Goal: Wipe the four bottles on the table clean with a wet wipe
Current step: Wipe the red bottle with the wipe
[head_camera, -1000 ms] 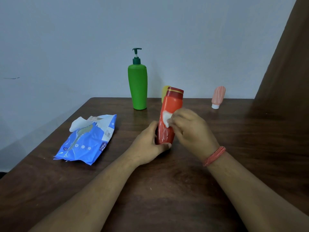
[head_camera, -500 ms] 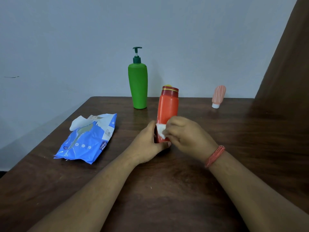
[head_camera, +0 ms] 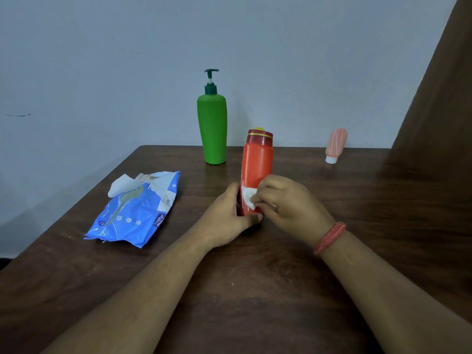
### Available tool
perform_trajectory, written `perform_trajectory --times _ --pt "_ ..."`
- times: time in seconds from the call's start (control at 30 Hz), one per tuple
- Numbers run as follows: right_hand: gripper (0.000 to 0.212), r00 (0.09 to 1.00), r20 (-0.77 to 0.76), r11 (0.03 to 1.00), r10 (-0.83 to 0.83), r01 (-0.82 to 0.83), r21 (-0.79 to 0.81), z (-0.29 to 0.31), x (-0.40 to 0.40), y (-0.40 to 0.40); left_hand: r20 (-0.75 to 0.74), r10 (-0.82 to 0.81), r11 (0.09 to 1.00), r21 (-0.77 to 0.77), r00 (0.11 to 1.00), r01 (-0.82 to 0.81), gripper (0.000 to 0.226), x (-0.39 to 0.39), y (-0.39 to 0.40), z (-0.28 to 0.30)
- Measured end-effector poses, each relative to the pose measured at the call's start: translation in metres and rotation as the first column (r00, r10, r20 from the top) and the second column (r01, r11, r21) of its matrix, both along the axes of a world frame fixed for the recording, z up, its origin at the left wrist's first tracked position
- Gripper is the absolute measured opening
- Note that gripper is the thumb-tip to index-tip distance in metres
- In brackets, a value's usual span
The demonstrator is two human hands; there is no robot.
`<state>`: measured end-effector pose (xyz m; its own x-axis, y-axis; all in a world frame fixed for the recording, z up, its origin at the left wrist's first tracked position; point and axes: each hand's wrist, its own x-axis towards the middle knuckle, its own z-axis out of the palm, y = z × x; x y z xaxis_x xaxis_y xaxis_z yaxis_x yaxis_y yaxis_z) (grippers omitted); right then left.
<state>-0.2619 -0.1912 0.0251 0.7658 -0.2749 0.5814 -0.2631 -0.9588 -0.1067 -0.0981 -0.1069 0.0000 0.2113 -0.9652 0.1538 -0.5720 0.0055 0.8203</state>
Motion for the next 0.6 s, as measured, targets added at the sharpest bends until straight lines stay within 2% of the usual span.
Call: perform_trajectory --times 0.1,0.2,0.23,0.33,0.43,0.47,0.57,0.6 --pt "0.011 0.992 0.114 0.998 -0.056 0.053 0.036 0.001 -0.001 -0.005 0.013 0.005 1.000 -0.001 1.000 -0.005 0.066 0.000 -0.001 -0.001" --pt "0.011 0.999 -0.045 0.999 0.030 -0.031 -0.013 0.000 0.001 -0.001 -0.018 -0.001 1.000 -0.005 1.000 0.001 0.067 0.000 -0.001 -0.002" --pt "0.011 0.999 -0.034 1.000 0.013 -0.014 -0.026 0.000 0.001 -0.001 -0.022 0.001 1.000 -0.004 1.000 -0.001 0.067 0.000 0.000 -0.002" --pt "0.012 0.989 0.122 0.996 -0.085 0.086 0.000 0.001 0.000 -0.005 0.011 0.004 1.000 0.005 1.000 -0.004 0.067 0.000 0.000 0.000" --pt "0.014 1.000 -0.005 0.995 -0.002 0.002 -0.102 -0.002 0.006 0.004 -0.021 -0.006 0.999 -0.034 1.000 0.006 0.058 -0.001 0.001 -0.001" --pt "0.014 1.000 0.002 0.993 -0.010 0.010 -0.118 -0.001 0.008 0.006 -0.011 -0.010 0.999 -0.039 1.000 0.010 0.058 -0.002 0.002 -0.001" --pt "0.012 0.963 0.219 0.986 -0.154 0.165 -0.033 0.005 0.009 0.005 0.070 0.001 0.999 -0.034 0.998 0.001 0.060 -0.004 0.001 0.001" --pt "0.014 0.959 0.229 0.983 -0.166 0.178 -0.033 0.006 0.009 0.006 0.086 0.005 0.999 -0.037 0.996 -0.002 0.061 -0.005 0.001 0.001"
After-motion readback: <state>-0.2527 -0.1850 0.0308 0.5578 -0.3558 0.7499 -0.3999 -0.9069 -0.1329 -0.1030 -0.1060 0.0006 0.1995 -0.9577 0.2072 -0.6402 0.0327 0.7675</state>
